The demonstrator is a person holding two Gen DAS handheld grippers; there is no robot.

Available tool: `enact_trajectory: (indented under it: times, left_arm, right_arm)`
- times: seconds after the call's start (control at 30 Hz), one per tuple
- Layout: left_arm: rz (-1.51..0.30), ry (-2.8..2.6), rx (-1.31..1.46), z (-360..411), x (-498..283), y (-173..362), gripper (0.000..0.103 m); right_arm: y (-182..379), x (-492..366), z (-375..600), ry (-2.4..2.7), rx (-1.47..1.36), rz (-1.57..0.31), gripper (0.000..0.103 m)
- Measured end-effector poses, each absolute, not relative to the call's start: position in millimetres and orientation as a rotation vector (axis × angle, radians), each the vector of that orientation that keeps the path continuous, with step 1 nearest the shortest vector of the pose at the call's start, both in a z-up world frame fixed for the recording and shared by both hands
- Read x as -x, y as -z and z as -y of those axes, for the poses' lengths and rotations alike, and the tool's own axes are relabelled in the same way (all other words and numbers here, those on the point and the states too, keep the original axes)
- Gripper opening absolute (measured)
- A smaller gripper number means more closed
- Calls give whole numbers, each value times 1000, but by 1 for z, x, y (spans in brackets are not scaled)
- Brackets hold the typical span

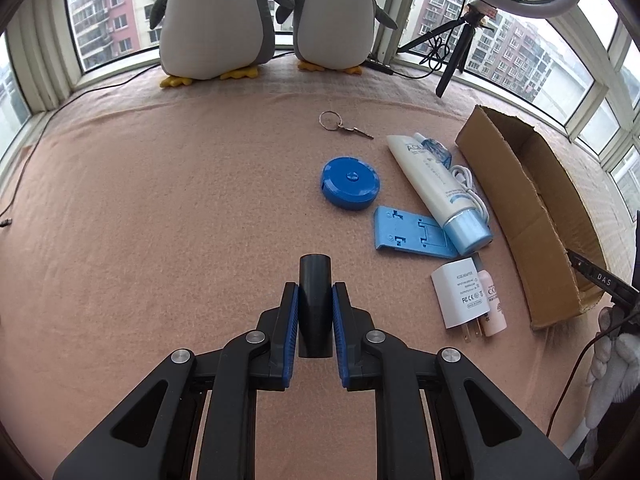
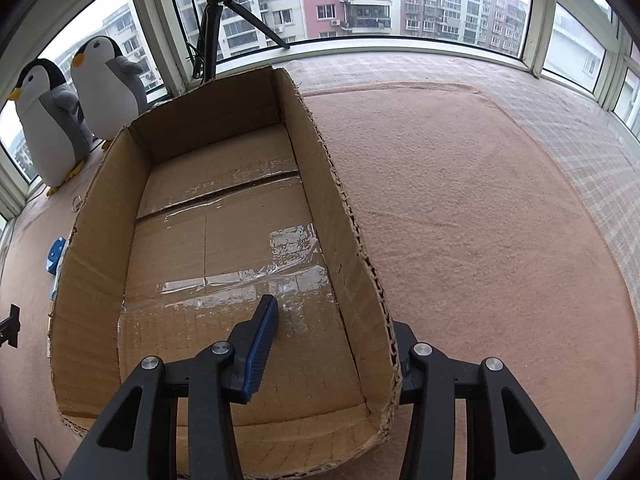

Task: Organize rigid objects
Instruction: 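Carry the black cylinder into the cardboard box and open the left gripper, then move the left tool to the white AC adapter and grasp it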

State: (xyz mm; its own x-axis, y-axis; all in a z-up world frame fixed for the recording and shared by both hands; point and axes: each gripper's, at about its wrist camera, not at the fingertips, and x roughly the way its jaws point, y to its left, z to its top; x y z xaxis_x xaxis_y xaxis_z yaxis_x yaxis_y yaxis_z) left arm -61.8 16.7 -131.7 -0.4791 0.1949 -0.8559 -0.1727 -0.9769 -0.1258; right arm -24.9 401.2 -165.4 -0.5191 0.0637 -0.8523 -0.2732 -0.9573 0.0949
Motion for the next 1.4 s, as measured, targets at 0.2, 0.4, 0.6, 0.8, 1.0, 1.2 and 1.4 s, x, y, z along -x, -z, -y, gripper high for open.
enact_trajectory:
  times: [0.2, 0.4, 0.6, 0.8, 1.0, 1.2, 1.4]
  left_arm:
    - [28, -2447, 1327, -63, 70, 94, 15]
    - [10, -2313, 1218, -136, 80, 75, 15]
    - [-59, -2215, 1189, -201, 82, 82, 15]
    - [-106, -2183, 1195, -230, 83, 90, 15]
    - [-125, -2168, 1194, -236, 85, 89, 18]
    - [-139, -2221, 1163, -229, 83, 83, 71]
    - [-101, -2242, 1169, -213, 86, 80, 71]
  right_arm:
    - [166, 24, -402, -2562, 1414, -323, 42]
    - [167, 23, -402, -2566, 1394, -333, 42]
    - [167, 23, -401, -2573, 1380, -339, 43]
    - [167, 23, -400, -2578, 1365, -336, 43]
    - [167, 23, -399, -2578, 1363, -336, 44]
    - [167, 23, -399, -2581, 1369, -351, 47]
    - [167, 24, -399, -2582, 1371, -361, 52]
